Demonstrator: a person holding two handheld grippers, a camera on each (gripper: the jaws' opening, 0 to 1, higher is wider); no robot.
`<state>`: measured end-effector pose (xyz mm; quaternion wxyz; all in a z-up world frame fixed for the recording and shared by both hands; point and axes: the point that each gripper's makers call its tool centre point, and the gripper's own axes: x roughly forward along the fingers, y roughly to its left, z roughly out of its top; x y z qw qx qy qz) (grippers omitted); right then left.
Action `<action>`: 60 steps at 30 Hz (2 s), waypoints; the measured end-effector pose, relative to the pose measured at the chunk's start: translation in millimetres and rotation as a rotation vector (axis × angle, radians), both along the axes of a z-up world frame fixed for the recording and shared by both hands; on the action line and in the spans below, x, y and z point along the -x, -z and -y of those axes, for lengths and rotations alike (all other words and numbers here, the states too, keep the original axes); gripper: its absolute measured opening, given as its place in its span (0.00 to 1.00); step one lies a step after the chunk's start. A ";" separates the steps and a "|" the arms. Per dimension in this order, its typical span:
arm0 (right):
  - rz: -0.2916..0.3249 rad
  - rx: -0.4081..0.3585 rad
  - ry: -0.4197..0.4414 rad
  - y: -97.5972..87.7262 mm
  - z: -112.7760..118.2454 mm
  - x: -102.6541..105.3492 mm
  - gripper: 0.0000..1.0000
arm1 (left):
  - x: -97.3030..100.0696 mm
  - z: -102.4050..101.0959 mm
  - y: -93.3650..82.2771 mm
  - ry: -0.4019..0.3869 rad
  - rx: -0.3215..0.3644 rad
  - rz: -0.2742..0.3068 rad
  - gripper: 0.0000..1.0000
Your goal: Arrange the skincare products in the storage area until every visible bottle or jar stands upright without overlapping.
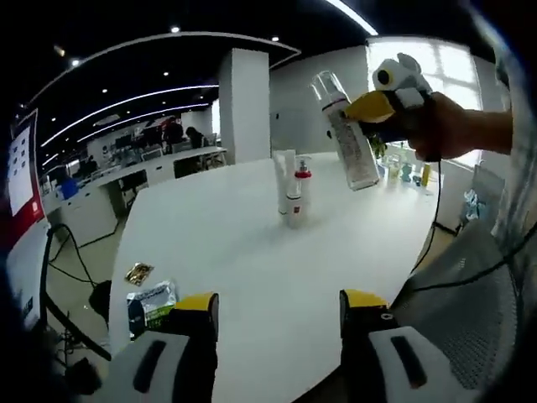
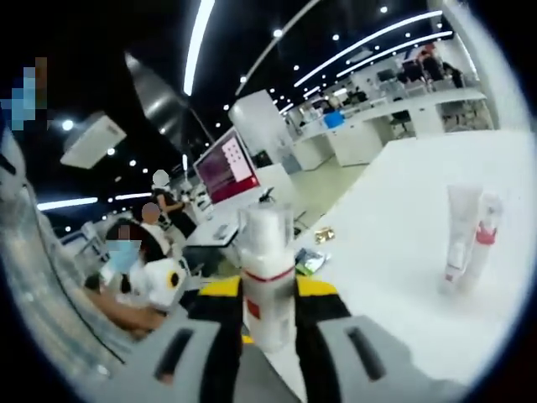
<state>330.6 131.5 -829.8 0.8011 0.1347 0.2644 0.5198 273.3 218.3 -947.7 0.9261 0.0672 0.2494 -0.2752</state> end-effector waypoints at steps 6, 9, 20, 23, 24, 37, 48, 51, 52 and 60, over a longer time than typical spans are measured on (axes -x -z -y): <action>0.002 0.032 -0.004 16.3 2.9 -7.8 0.21 | -4.8 -13.5 8.6 -0.051 -0.019 -0.030 0.59; 0.010 0.054 -0.005 25.3 5.1 -11.7 0.21 | -4.3 -18.2 14.0 -0.069 -0.050 -0.043 0.58; 0.009 0.073 -0.037 31.6 0.4 -23.2 0.21 | -4.0 -28.5 18.3 -0.122 -0.061 -0.059 0.57; 0.021 0.073 -0.039 34.4 1.1 -25.2 0.21 | -4.4 -32.4 19.0 -0.143 -0.068 -0.060 0.56; 0.027 0.077 -0.043 35.8 1.5 -24.6 0.21 | -4.5 -33.7 19.7 -0.148 -0.072 -0.062 0.56; 0.107 0.087 -0.041 53.1 16.3 -21.8 0.21 | -4.5 -40.3 24.0 -0.173 -0.102 -0.073 0.56; 0.155 0.123 0.007 62.8 45.2 -34.9 0.21 | -7.6 -47.0 23.0 -0.208 -0.132 -0.067 0.55; 0.186 0.121 0.026 59.2 49.5 -41.0 0.21 | -7.6 -45.0 23.0 -0.205 -0.140 -0.067 0.55; 0.191 0.115 0.033 58.4 50.9 -42.4 0.21 | -7.4 -44.7 24.0 -0.202 -0.145 -0.072 0.55; 0.264 0.135 0.021 57.9 54.2 -46.2 0.21 | -8.2 -49.6 26.6 -0.221 -0.160 -0.082 0.54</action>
